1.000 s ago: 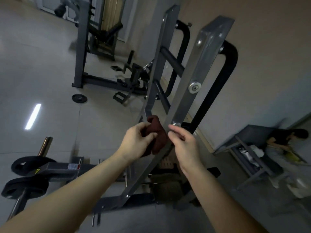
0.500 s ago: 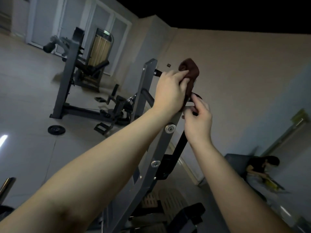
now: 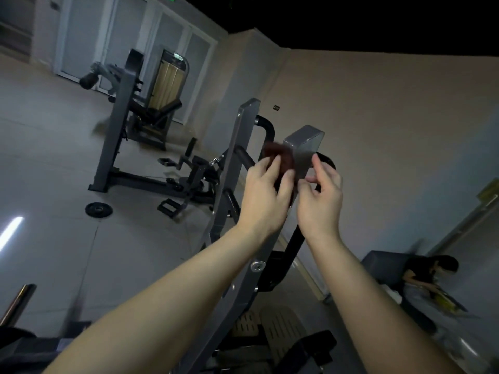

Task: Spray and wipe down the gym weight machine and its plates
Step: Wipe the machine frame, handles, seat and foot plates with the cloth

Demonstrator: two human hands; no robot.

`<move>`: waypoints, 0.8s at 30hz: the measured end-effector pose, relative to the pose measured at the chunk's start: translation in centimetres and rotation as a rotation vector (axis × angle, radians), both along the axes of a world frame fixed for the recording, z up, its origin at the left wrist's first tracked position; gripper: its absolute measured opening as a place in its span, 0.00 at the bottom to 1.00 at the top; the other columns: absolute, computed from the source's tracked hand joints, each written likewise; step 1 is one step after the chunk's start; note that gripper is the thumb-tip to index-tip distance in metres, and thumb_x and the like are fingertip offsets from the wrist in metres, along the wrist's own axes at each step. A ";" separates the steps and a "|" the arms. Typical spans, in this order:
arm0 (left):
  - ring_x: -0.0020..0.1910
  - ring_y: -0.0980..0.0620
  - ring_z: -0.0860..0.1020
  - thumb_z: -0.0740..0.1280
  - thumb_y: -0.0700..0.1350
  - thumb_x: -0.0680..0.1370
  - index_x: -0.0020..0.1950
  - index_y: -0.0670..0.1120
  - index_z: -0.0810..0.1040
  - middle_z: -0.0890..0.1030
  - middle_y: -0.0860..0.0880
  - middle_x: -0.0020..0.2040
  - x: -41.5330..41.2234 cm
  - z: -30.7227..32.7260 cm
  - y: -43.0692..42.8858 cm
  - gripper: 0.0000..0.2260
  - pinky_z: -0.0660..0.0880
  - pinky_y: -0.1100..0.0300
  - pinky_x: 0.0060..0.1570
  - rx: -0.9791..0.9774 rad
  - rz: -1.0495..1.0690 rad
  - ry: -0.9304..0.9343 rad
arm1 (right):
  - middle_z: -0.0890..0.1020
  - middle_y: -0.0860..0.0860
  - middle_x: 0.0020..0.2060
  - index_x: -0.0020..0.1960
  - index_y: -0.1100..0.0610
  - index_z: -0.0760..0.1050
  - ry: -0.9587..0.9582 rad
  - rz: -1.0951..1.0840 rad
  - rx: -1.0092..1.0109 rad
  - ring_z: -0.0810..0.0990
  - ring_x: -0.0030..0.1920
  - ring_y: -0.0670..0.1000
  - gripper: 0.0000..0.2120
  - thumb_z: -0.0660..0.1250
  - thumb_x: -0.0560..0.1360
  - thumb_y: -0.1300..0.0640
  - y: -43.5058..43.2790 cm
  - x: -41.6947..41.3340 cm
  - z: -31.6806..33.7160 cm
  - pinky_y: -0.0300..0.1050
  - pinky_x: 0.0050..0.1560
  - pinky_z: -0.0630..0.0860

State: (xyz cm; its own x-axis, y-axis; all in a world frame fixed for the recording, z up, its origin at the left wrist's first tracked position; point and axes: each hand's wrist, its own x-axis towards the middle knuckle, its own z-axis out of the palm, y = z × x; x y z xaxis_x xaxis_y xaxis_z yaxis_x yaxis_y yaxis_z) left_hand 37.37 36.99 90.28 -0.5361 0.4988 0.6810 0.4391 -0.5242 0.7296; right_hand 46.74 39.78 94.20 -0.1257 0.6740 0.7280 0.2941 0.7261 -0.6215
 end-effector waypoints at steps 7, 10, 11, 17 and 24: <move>0.63 0.49 0.75 0.66 0.43 0.83 0.70 0.44 0.79 0.78 0.46 0.63 -0.1 -7.4 1.9 0.15 0.72 0.56 0.66 -0.011 0.087 0.081 | 0.73 0.50 0.58 0.75 0.54 0.72 0.052 -0.037 -0.050 0.80 0.57 0.55 0.24 0.64 0.80 0.68 -0.5 -0.8 -4.0 0.57 0.62 0.80; 0.67 0.50 0.73 0.66 0.44 0.83 0.71 0.45 0.78 0.77 0.47 0.66 1.2 -14.5 1.5 0.16 0.71 0.53 0.69 -0.213 -0.001 -0.005 | 0.72 0.50 0.59 0.76 0.51 0.69 -0.016 -0.053 -0.064 0.79 0.59 0.52 0.25 0.64 0.81 0.66 -1.4 -1.0 -6.4 0.53 0.63 0.80; 0.67 0.51 0.73 0.65 0.44 0.84 0.71 0.46 0.78 0.77 0.48 0.66 1.6 -16.1 1.3 0.16 0.70 0.53 0.70 -0.271 -0.036 -0.040 | 0.72 0.50 0.60 0.76 0.51 0.69 -0.023 -0.059 -0.067 0.79 0.59 0.49 0.25 0.64 0.81 0.66 -1.6 -0.9 -7.0 0.50 0.63 0.79; 0.68 0.53 0.73 0.64 0.44 0.84 0.70 0.47 0.79 0.78 0.50 0.67 0.6 -12.7 1.8 0.15 0.67 0.57 0.72 -0.216 -0.104 -0.166 | 0.71 0.52 0.62 0.74 0.54 0.72 -0.002 -0.121 -0.041 0.78 0.54 0.45 0.24 0.65 0.80 0.68 -2.0 -0.6 -9.1 0.40 0.61 0.79; 0.67 0.56 0.73 0.66 0.43 0.83 0.69 0.47 0.79 0.76 0.52 0.65 1.6 -14.9 1.5 0.15 0.68 0.64 0.70 -0.173 -0.077 -0.131 | 0.70 0.50 0.64 0.77 0.55 0.69 -0.001 -0.112 -0.044 0.77 0.60 0.47 0.27 0.64 0.80 0.69 -1.8 -0.2 -12.7 0.41 0.63 0.77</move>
